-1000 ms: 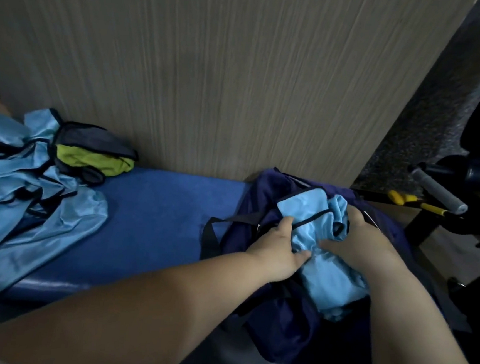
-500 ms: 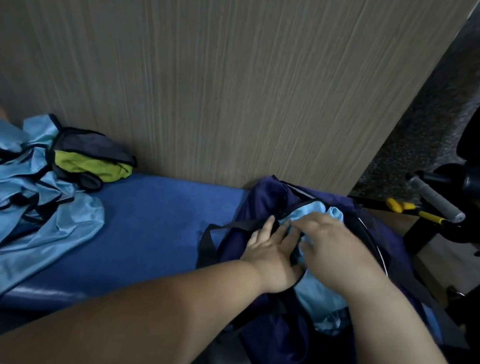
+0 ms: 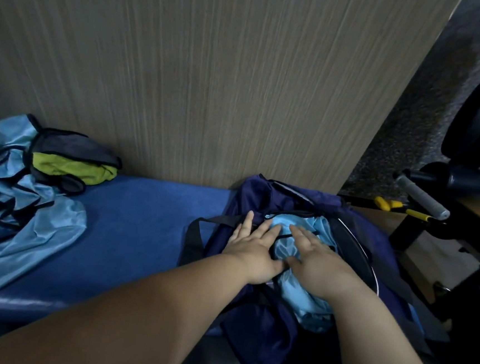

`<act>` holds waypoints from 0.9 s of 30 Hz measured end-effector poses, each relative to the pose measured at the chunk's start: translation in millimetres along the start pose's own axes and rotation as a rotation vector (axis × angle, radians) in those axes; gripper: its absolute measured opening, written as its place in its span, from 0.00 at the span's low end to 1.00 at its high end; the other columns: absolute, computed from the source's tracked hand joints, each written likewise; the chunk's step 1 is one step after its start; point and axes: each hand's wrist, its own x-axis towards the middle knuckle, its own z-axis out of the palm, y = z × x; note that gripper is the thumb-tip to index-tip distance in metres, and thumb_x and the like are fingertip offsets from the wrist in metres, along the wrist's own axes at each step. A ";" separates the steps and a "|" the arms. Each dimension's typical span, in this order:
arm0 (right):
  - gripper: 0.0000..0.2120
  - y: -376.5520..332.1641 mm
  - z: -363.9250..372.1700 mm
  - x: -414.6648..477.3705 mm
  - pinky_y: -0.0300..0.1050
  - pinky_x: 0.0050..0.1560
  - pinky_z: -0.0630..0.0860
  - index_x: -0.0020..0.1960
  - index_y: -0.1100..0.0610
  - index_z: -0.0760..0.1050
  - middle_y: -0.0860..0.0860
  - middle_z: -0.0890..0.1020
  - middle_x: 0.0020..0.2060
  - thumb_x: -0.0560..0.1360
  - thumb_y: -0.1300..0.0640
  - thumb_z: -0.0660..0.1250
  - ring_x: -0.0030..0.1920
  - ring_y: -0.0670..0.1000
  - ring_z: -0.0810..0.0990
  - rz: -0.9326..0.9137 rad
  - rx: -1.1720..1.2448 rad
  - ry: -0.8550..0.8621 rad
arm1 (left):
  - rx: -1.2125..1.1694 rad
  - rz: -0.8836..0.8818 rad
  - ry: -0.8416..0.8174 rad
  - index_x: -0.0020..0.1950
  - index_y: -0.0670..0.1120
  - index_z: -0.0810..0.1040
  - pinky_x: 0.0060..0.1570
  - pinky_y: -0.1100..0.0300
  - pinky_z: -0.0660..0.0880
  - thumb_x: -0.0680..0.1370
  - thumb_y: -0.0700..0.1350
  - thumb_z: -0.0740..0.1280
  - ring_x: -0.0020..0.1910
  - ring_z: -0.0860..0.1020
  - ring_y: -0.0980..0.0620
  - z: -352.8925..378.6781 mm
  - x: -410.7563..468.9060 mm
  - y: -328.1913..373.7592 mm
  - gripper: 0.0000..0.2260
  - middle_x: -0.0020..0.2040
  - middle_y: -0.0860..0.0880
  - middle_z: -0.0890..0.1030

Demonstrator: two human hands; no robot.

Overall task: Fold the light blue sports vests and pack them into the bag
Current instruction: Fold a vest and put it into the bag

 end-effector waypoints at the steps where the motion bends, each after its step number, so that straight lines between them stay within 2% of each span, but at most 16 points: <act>1: 0.31 -0.6 1.0 0.4 0.44 0.76 0.44 0.81 0.51 0.42 0.48 0.45 0.80 0.83 0.49 0.54 0.79 0.48 0.44 -0.014 -0.039 0.055 | -0.006 0.000 0.002 0.79 0.58 0.42 0.74 0.52 0.35 0.77 0.68 0.55 0.74 0.27 0.51 -0.6 0.6 0.0 0.36 0.78 0.62 0.38; 4: 0.30 -3.0 6.9 3.3 0.47 0.77 0.38 0.81 0.52 0.44 0.48 0.44 0.80 0.83 0.49 0.53 0.79 0.48 0.39 -0.064 -0.186 0.194 | -0.040 0.011 0.012 0.79 0.58 0.42 0.74 0.52 0.36 0.78 0.66 0.55 0.74 0.28 0.51 -0.4 2.7 -2.4 0.35 0.78 0.62 0.39; 6: 0.30 -2.2 12.6 6.7 0.49 0.77 0.37 0.81 0.53 0.44 0.50 0.42 0.80 0.84 0.46 0.51 0.79 0.49 0.37 -0.040 -0.200 0.163 | -0.059 0.032 0.034 0.79 0.59 0.43 0.74 0.52 0.36 0.80 0.61 0.55 0.75 0.29 0.51 1.2 3.3 -5.2 0.32 0.79 0.61 0.40; 9: 0.32 0.1 19.5 11.5 0.52 0.77 0.40 0.81 0.52 0.42 0.52 0.43 0.80 0.83 0.41 0.48 0.79 0.53 0.40 0.034 -0.179 0.045 | -0.068 0.067 0.044 0.79 0.59 0.43 0.75 0.53 0.37 0.82 0.57 0.55 0.76 0.31 0.52 -0.1 2.1 -9.1 0.29 0.79 0.60 0.42; 13: 0.32 -0.2 20.0 17.3 0.53 0.77 0.46 0.81 0.49 0.41 0.53 0.44 0.80 0.82 0.40 0.48 0.79 0.57 0.44 0.097 -0.146 -0.059 | -0.016 0.097 0.039 0.79 0.58 0.43 0.74 0.55 0.36 0.83 0.54 0.54 0.76 0.32 0.53 -4.1 -3.4 -11.3 0.28 0.79 0.60 0.41; 17: 0.33 -5.4 12.9 17.6 0.53 0.77 0.47 0.81 0.47 0.41 0.51 0.42 0.80 0.82 0.38 0.49 0.79 0.57 0.44 0.152 -0.157 -0.119 | 0.071 0.068 0.065 0.79 0.59 0.44 0.74 0.47 0.36 0.82 0.56 0.53 0.77 0.35 0.51 -5.8 -9.6 -15.5 0.28 0.79 0.59 0.41; 19: 0.33 -11.7 4.3 14.4 0.54 0.76 0.53 0.81 0.47 0.45 0.51 0.47 0.80 0.81 0.39 0.53 0.79 0.58 0.50 0.163 -0.167 -0.112 | 0.074 0.033 0.072 0.79 0.59 0.46 0.74 0.44 0.37 0.82 0.56 0.53 0.77 0.38 0.50 -9.2 -12.9 -21.9 0.27 0.79 0.59 0.40; 21: 0.30 -22.3 -4.7 10.4 0.53 0.73 0.61 0.80 0.48 0.50 0.52 0.55 0.79 0.81 0.45 0.56 0.76 0.58 0.59 0.158 -0.172 -0.057 | 0.073 0.008 0.098 0.79 0.59 0.48 0.74 0.44 0.40 0.82 0.56 0.54 0.77 0.40 0.49 -12.5 -16.2 -29.4 0.26 0.79 0.57 0.39; 23: 0.27 -32.2 -11.9 7.2 0.52 0.71 0.63 0.79 0.49 0.55 0.52 0.60 0.77 0.81 0.50 0.58 0.75 0.57 0.61 0.124 -0.172 0.004 | 0.037 -0.008 0.182 0.78 0.59 0.52 0.74 0.45 0.44 0.82 0.54 0.55 0.77 0.46 0.48 -15.3 -17.5 -34.7 0.25 0.80 0.54 0.47; 24: 0.26 -36.6 -15.5 5.2 0.52 0.72 0.63 0.78 0.49 0.58 0.51 0.60 0.77 0.81 0.51 0.58 0.75 0.56 0.61 0.101 -0.161 0.027 | 0.004 -0.013 0.242 0.77 0.58 0.55 0.73 0.47 0.48 0.82 0.53 0.56 0.75 0.52 0.48 -16.4 -17.4 -35.8 0.23 0.78 0.52 0.57; 26: 0.24 -43.3 -22.2 1.2 0.50 0.73 0.62 0.77 0.51 0.62 0.50 0.61 0.77 0.81 0.51 0.59 0.75 0.56 0.61 0.062 -0.136 0.089 | -0.053 -0.039 0.325 0.73 0.56 0.61 0.67 0.49 0.55 0.82 0.52 0.57 0.69 0.62 0.48 -20.4 -16.4 -35.3 0.19 0.67 0.50 0.73; 27: 0.24 -45.5 -25.2 -0.1 0.50 0.72 0.62 0.76 0.52 0.63 0.50 0.61 0.76 0.81 0.51 0.60 0.75 0.56 0.61 0.043 -0.127 0.130 | -0.079 -0.061 0.327 0.72 0.55 0.63 0.66 0.50 0.56 0.82 0.52 0.56 0.67 0.65 0.47 -23.3 -14.7 -34.4 0.18 0.62 0.50 0.76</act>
